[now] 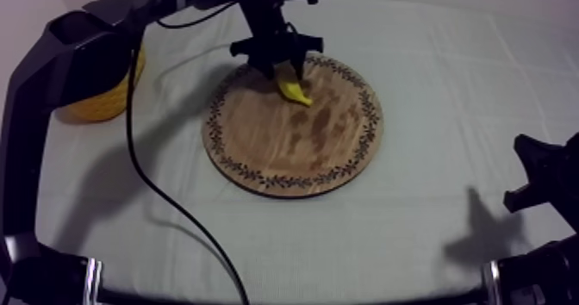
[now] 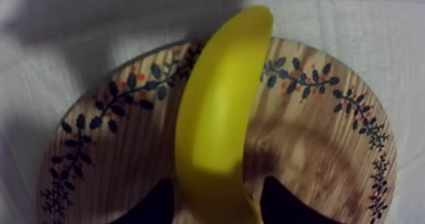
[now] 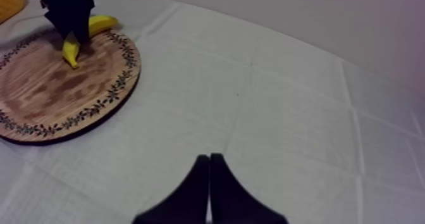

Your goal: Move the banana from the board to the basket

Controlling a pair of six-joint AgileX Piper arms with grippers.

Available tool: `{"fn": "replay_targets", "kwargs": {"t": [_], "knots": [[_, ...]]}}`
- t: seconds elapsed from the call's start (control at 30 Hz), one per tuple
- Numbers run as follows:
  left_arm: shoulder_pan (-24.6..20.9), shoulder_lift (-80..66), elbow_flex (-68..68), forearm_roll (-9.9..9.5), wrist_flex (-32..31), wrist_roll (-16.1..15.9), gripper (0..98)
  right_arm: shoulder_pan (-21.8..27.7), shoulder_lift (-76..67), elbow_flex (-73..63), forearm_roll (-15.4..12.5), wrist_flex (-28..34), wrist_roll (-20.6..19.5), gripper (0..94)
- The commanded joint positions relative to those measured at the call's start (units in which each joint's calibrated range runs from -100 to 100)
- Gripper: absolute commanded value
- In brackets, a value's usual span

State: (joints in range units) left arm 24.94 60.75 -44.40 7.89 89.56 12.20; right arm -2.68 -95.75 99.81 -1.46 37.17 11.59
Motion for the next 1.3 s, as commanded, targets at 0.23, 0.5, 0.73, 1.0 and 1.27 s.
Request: {"fn": "replay_targets", "kwargs": {"t": [0.23, 0.5, 0.73, 1.0, 1.27], "knots": [[0.4, -1.21, -2.52, -0.22, 3.12, -0.03, 21.0, 0.0, 0.0, -0.03, 0.02, 0.0, -0.15, 0.3], [0.82, -12.38, -0.91, -2.65, 6.11, 1.83, 19.4, 0.0, 0.0, -0.03, 0.02, 0.0, -0.21, 0.3], [-0.53, -26.59, 3.33, -5.44, 9.0, 2.92, 20.9, 0.0, 0.0, -0.03, 0.02, 0.0, -0.19, 0.3], [-6.13, -41.31, 7.18, -7.12, 10.11, 2.11, 21.5, 0.0, 0.0, -0.03, 0.02, 0.0, -0.19, 0.3], [-14.81, -52.67, 16.79, -8.0, 10.2, -0.21, 21.8, 0.0, 0.0, -0.03, 0.02, 0.0, -0.18, 0.3]]}}
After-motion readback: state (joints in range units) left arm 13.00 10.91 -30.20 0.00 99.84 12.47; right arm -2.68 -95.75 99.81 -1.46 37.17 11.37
